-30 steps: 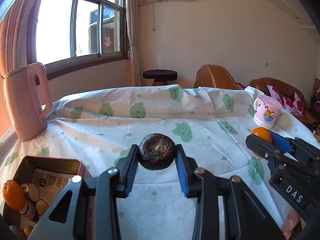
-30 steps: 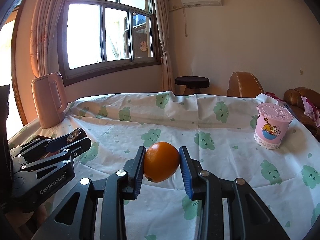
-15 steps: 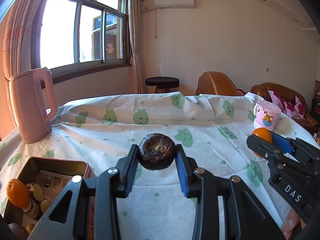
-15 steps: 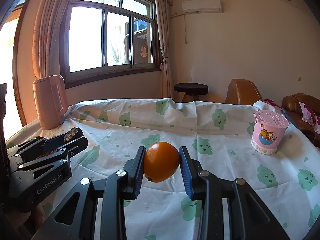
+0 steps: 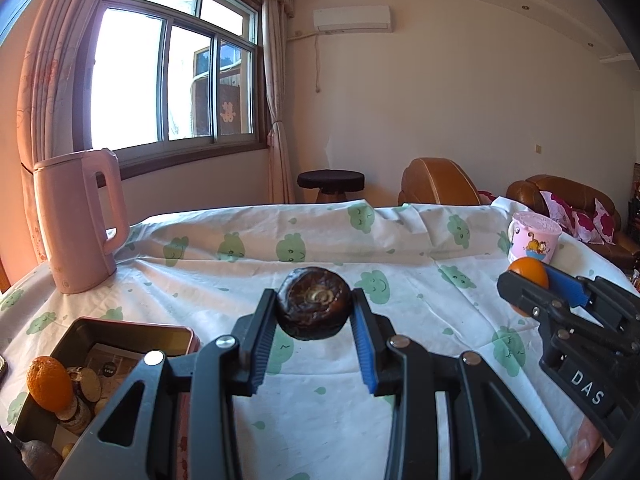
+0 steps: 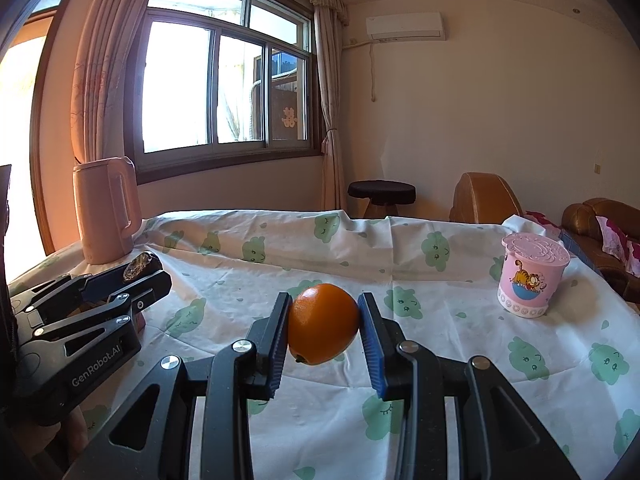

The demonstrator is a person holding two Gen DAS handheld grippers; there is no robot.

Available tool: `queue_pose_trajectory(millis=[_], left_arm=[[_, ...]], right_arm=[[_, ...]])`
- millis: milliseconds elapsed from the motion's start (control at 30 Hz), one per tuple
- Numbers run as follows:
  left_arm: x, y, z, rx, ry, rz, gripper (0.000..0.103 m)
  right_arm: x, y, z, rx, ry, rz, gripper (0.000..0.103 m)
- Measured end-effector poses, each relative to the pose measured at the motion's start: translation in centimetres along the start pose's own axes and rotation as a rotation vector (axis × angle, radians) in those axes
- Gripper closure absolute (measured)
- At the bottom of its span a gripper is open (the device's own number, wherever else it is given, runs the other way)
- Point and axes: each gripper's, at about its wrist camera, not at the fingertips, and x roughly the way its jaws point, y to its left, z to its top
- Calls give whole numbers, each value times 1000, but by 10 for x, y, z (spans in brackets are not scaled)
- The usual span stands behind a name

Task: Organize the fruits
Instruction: 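Lift the dark brown fruit with the left tool while the right tool lifts the orange, then carry the dark brown fruit with the left tool while the right tool carries the orange over the box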

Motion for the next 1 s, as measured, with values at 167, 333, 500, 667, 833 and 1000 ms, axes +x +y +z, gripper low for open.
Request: queue_pose_trajectory(millis=[167, 333, 500, 667, 833, 1000], left_arm=[[-8, 6, -3, -15, 2, -3, 65], [-18, 10, -7, -20, 4, -21, 65], [-26, 18, -11, -24, 13, -27, 65], [-38, 31, -15, -30, 20, -23, 65], [-52, 47, -17, -33, 11, -4, 65], [-63, 65, -18, -43, 9, 18, 65]], right_arm=[[-3, 2, -1, 0, -4, 11, 67], [-3, 8, -1, -2, 9, 36, 67], [-3, 21, -3, -2, 29, 72, 67], [-3, 39, -2, -6, 42, 116, 67], [-6, 58, 2, -15, 43, 166, 67], [-10, 81, 7, -46, 35, 208, 67]])
